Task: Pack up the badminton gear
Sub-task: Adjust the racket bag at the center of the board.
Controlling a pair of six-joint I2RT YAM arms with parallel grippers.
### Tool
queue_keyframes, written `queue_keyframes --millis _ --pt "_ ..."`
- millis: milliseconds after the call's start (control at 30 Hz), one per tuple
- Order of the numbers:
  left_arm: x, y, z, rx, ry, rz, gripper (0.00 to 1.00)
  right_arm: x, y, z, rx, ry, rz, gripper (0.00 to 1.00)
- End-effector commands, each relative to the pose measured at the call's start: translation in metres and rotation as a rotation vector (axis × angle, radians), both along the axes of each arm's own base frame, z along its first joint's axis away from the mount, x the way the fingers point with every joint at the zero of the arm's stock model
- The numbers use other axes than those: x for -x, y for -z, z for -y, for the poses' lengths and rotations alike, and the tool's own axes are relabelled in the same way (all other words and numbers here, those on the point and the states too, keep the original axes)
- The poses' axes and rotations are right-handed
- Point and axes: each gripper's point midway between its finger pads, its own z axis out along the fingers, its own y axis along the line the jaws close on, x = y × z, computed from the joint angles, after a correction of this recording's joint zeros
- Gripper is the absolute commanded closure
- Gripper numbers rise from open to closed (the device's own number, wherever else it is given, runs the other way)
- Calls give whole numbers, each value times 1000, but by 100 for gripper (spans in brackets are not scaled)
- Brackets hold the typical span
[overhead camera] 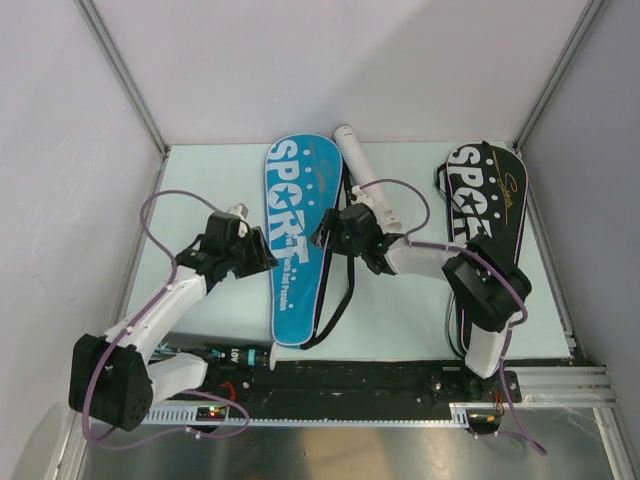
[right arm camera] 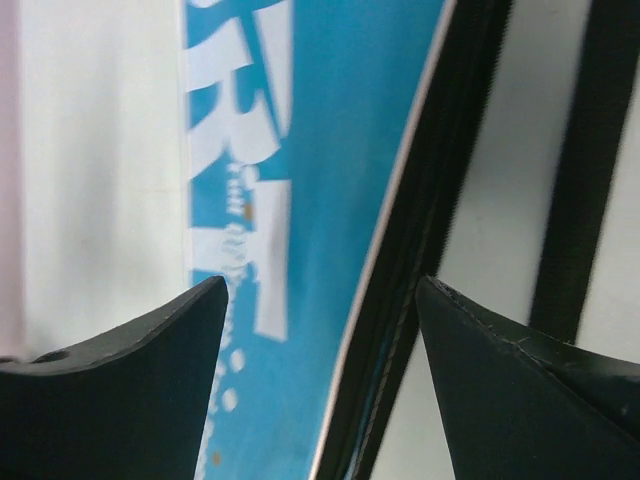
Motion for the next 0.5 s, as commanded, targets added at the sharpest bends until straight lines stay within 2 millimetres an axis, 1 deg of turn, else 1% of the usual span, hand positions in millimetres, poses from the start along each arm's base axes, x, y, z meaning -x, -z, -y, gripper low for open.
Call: queue_keyframes --millis 0,100,133,200,233,300,367,400,433,467 --pt "6 -11 2 48 48 49 42 -17 33 24 199 93 -37 19" --pt "9 -14 1 59 45 60 42 -17 48 23 247 95 -80 19" --pt "10 -14 0 62 42 65 42 -16 57 23 268 92 -102 19" --pt "10 -18 -1 70 34 74 42 -14 67 18 291 73 -135 19" --pt "10 -19 -1 74 29 77 42 -13 70 13 291 58 -144 20" --pt "8 -23 -1 84 16 85 42 -10 76 4 281 32 -161 26" --pt "5 -27 -3 93 -5 96 41 -9 80 -3 257 11 -174 43" --pt "2 -30 -4 99 -17 105 41 -9 81 -5 247 1 -176 54" --pt "-2 -33 -7 103 -33 115 41 -11 78 -7 232 -6 -169 63" --pt "-8 -36 -11 92 -61 132 41 -15 73 -11 210 -17 -151 76"
